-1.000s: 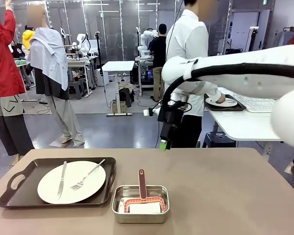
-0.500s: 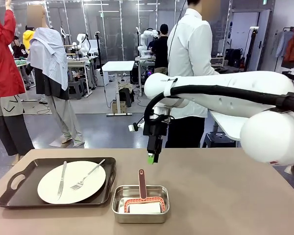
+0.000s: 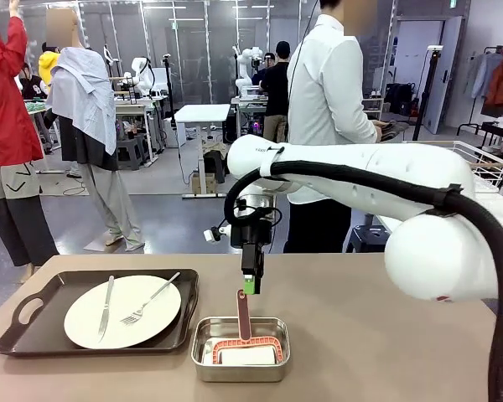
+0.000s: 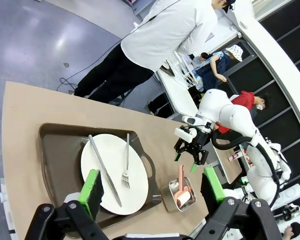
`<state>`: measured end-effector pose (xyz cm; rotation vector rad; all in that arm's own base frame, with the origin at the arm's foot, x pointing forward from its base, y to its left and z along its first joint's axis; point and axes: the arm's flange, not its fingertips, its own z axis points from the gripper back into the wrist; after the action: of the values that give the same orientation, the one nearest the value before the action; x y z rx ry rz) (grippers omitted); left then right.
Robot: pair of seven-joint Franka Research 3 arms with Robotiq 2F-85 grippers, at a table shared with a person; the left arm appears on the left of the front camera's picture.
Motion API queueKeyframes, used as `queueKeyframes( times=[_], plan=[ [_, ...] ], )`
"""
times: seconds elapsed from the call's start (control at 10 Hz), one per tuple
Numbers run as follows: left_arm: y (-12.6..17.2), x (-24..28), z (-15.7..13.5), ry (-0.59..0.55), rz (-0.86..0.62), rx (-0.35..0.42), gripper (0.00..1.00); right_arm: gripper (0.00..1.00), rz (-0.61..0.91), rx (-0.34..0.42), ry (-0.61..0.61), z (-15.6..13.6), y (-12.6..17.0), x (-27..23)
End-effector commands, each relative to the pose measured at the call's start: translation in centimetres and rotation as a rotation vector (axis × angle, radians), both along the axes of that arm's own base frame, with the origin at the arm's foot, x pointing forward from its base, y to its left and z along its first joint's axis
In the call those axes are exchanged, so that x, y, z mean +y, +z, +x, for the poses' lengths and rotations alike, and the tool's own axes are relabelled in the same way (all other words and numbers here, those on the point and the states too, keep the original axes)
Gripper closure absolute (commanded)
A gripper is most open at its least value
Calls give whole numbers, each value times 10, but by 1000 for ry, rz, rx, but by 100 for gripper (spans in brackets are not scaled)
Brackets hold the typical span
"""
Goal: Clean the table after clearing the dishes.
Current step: When the left (or right) Handle tray is removed, use the left hand (or right hand) to clean the left (or right) side of the table with the Lint Roller.
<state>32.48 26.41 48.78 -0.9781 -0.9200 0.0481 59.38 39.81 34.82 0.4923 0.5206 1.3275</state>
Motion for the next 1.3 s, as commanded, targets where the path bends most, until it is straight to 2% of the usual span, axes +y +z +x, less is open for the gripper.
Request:
queueKeyframes(
  times=[0.0,0.2,0.6,0.7,0.8,0.9,1.0,1.1,1.2],
  plan=[
    [1,2,-1,-4,-13,-20,0,0,-5,-2,42,27,8,25],
    [1,2,-1,-4,-13,-20,0,0,28,20,91,31,0,35],
    [1,2,-1,-4,-13,-20,0,0,-8,86,123,28,-4,50],
    [1,2,-1,-4,-13,-20,0,5,-3,98,130,27,-5,53],
    [1,2,-1,-4,-13,-20,0,16,3,95,136,29,-3,54],
    [1,2,-1,-4,-13,-20,0,22,7,93,132,29,-1,58],
    [1,2,-1,-4,-13,-20,0,36,11,93,132,30,0,59],
    [1,2,-1,-4,-13,-20,0,42,13,97,121,31,0,61],
    [1,2,-1,-4,-13,-20,0,55,14,118,118,31,2,62]
  ],
)
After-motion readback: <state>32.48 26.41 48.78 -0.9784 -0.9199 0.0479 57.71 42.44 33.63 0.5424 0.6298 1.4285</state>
